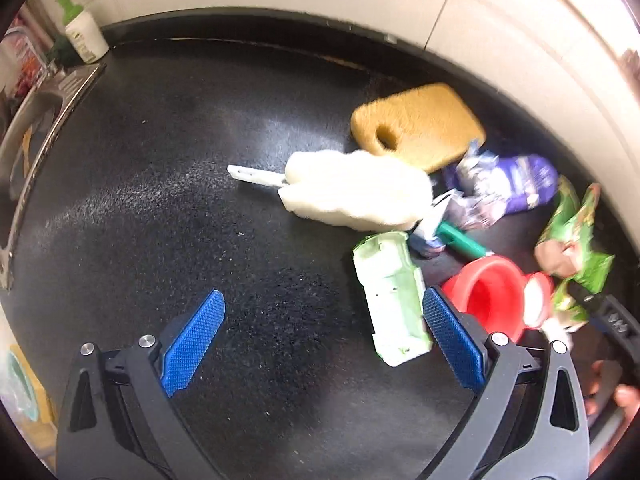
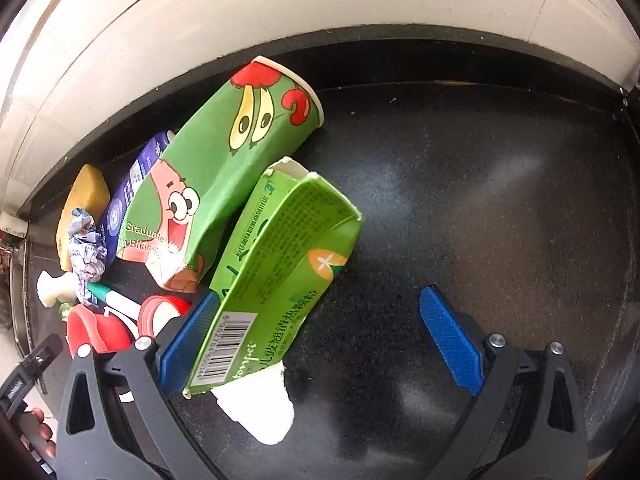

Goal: Collect trash
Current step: 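Move both tools back toward the remaining trash on the counter, then grasp the green plastic tray with the left tool while the right tool grasps the green carton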

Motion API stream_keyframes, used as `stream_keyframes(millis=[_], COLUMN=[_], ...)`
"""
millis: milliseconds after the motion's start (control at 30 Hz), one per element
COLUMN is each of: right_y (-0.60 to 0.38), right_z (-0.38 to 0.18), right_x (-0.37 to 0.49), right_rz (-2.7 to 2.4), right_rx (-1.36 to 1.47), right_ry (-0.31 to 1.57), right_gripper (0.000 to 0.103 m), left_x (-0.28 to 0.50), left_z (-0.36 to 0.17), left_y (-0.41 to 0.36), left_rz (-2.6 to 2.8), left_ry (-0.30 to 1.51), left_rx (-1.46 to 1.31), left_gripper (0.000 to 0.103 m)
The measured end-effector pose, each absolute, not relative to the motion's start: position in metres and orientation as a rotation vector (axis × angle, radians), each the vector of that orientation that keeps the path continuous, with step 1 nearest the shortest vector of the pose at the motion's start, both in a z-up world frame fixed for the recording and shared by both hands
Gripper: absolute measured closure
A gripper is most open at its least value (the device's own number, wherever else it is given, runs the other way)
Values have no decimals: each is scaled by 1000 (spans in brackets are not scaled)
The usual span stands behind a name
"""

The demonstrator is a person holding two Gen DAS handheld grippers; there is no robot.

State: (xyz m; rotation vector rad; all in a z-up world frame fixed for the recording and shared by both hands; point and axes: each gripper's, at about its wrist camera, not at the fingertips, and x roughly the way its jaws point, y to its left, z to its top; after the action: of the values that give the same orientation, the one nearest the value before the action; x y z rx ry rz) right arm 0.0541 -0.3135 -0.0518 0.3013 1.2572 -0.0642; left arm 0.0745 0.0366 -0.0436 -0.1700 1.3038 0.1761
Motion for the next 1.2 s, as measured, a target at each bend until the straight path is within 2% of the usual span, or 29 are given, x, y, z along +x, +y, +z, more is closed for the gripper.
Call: stream_keyframes(millis=[267, 667, 867, 933, 967, 1000, 1033, 1067, 1100, 1200], right_y=[-288, -282, -289, -293, -296, -299, -303, -307, -310, -322], right_z=[-61, -65, -65, -61, -57, -54, -52, -48, -43, -37], right_x=[60, 51, 44, 40, 37, 36, 36, 35, 33, 28], right_rz=[-95, -82, -67, -76, -70, -32, -25, -26, -24, 10], right_rx=[250, 235, 259, 265, 279, 327, 357, 377, 373, 400], right_ry=[1287, 1262, 1238, 1216, 1197, 1190, 1202, 1196, 1182, 1183], right_gripper=[6, 5, 7, 20, 52, 71, 75, 89, 97, 98], left_x=[73, 68, 57, 56, 56, 54, 50, 47, 46, 45], left_z=[-77, -77, -75, -75, -74, -74, -71, -66, -60, -59], left_y=[40, 45, 39, 38, 40, 40, 40, 39, 37, 37], left_rz=[228, 222, 255, 255, 250, 251, 254, 244, 192, 80], left_ry=[1386, 1359, 1285, 1286, 1292, 1283, 1260, 1234, 1224, 1285], left_rx=[-148, -194, -206, -206, -206, -207, -209, -202, -197, -244], left_gripper=[6, 5, 5, 5, 6, 9, 15, 47, 94, 101])
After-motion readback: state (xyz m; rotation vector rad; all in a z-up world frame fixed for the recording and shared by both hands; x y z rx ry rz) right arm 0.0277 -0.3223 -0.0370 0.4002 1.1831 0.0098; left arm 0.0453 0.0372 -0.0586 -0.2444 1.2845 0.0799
